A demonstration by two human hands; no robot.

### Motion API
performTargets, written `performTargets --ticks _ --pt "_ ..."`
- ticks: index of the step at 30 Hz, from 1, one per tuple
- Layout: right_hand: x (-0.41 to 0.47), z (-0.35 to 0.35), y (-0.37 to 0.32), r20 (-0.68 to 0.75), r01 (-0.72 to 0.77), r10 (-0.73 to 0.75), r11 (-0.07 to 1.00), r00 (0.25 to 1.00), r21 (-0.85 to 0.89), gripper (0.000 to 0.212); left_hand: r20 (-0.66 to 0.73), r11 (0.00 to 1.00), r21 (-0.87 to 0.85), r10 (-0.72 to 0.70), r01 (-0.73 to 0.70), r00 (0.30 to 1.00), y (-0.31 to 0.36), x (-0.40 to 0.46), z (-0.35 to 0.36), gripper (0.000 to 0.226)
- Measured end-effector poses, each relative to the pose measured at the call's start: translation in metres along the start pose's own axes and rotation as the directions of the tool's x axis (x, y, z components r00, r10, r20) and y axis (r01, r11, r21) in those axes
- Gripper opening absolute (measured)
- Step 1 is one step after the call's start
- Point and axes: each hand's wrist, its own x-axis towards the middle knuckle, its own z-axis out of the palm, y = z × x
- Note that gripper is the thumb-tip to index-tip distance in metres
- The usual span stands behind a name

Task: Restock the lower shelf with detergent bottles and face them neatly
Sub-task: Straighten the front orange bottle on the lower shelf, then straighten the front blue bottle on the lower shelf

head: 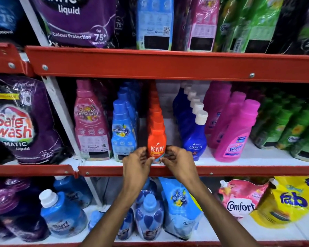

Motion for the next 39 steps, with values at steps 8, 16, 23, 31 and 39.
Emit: performTargets --ticks 8,16,23,31,39 --pt "0.000 0.002 0.002 -0.027 -0.017 0.018 0.999 0.999 0.029 0.030 -0.025 0.999 0.045 0.023 -0.022 0.999 0.001 -0.001 0.002 0.034" --pt "-0.025 -0.012 0.014 -0.091 0.038 -0.034 0.998 0.995 0.051 0.040 -0.222 0.998 -0.065 -0.017 0.003 0.975 0.003 -0.019 0.007 0.039" --pt "-0.049 -0.056 0.043 -0.316 0.031 0.024 0.985 0.949 0.169 0.032 -0.246 0.989 -0.053 0.119 -0.136 0.962 0.030 -0.036 0.048 0.023" --pt "-0.034 -0.063 0.061 -0.329 -0.056 0.109 0.985 0.938 0.165 0.039 -0.005 0.996 -0.080 0.031 -0.031 1.000 0.032 -0.018 0.069 0.036" --pt "-0.008 -0.090 0.074 -0.189 0.018 0.000 0.995 0.982 0.096 0.036 0.038 0.990 -0.111 -0.078 0.081 0.996 0.048 -0.002 0.095 0.029"
